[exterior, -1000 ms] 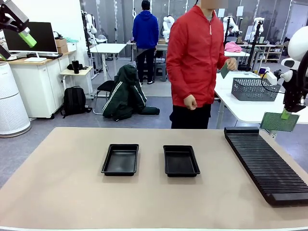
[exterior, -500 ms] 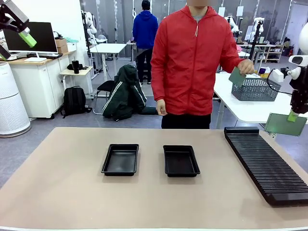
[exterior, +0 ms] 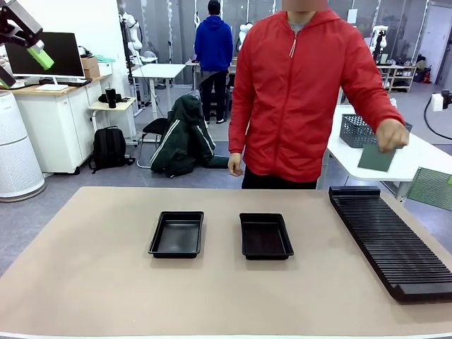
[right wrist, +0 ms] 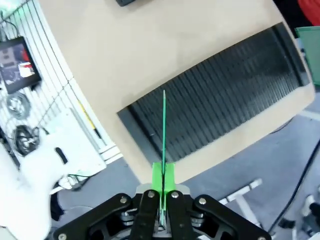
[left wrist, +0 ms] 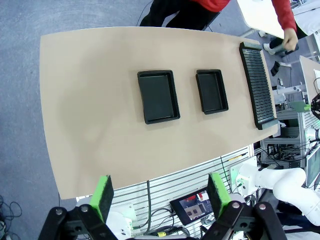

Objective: Inspect and transfer BCBs to ESD trays.
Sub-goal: Pick up the Blank PCB from the PCB Rack and place it in the left ESD tray.

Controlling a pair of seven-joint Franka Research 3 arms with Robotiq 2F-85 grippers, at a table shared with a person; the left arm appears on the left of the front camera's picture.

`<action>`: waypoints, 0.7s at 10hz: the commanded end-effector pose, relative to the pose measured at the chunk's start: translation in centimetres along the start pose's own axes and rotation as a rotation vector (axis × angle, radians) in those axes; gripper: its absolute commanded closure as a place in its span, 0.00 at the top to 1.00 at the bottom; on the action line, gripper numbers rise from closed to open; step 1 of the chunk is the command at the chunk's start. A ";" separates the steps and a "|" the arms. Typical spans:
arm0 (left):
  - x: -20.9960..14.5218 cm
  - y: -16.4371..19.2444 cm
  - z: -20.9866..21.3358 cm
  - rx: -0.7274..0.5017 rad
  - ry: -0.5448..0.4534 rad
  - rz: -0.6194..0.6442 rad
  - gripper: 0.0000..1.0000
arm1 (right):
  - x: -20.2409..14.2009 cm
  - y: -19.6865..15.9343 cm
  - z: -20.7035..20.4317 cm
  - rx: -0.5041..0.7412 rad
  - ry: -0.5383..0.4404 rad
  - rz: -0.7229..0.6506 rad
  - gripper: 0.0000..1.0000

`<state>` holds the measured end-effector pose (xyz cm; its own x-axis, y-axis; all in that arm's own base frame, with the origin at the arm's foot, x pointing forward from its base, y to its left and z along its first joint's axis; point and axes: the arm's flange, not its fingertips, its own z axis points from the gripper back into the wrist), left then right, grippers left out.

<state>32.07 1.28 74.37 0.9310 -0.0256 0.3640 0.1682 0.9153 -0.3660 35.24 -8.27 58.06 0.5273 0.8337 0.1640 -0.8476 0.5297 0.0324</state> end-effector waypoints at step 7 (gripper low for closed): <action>-0.1 0.1 0.0 0.007 0.006 0.002 1.00 | -2.6 7.5 5.4 0.144 0.002 -0.348 0.02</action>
<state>32.07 1.28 74.37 0.9311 -0.0255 0.3640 0.1681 0.9153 -0.3659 27.83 -7.83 63.20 0.7476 0.6552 0.1086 -0.6622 0.7228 0.1976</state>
